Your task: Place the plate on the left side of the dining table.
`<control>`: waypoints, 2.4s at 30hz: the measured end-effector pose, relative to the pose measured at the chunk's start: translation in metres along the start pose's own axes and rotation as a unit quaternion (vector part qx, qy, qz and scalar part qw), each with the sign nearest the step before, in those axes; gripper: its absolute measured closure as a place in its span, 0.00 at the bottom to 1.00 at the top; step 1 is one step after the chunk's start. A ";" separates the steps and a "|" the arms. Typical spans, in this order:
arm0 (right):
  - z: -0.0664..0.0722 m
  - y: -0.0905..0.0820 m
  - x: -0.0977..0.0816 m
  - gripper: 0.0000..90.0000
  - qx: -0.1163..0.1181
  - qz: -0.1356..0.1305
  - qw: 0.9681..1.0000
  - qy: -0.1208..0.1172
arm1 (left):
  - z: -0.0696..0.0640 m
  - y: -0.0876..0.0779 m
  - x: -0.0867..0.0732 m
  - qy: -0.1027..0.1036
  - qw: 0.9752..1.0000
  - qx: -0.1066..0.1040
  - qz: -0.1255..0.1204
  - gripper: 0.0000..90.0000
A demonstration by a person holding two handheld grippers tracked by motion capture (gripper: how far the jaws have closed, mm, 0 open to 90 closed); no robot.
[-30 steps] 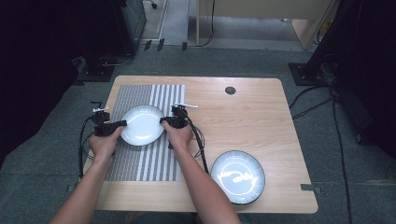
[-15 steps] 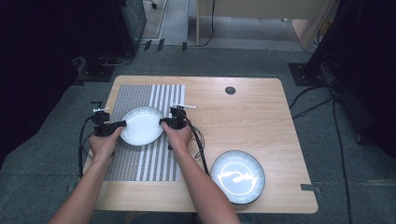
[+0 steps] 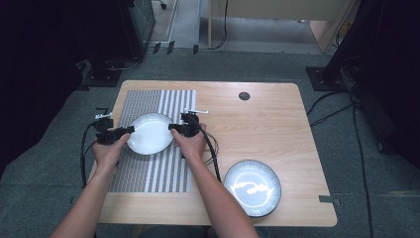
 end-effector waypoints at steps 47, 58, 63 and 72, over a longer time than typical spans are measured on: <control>0.018 -0.101 0.013 0.29 -0.061 -0.038 0.981 -0.182 | 0.000 -0.066 -0.025 0.035 0.997 -0.038 -0.065 0.11; 0.004 -0.137 0.014 0.28 -0.060 -0.060 0.982 -0.170 | -0.006 -0.076 -0.039 0.056 0.995 -0.035 -0.075 0.11; -0.003 -0.151 0.013 0.28 -0.060 -0.067 0.983 -0.163 | -0.008 -0.080 -0.047 0.059 0.995 -0.038 -0.076 0.11; -0.009 -0.171 0.011 0.28 -0.063 -0.075 0.979 -0.178 | -0.012 -0.092 -0.059 0.073 0.993 -0.043 -0.085 0.11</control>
Point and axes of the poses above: each handheld gripper's, and its own axes: y roughly forward along the jaws, x roughly out of its top, z roughly to its left, the point moved 8 cm from there along y, roughly forward along the jaws, and after that the axes turned 9 degrees about x, right-handed, at the moved point
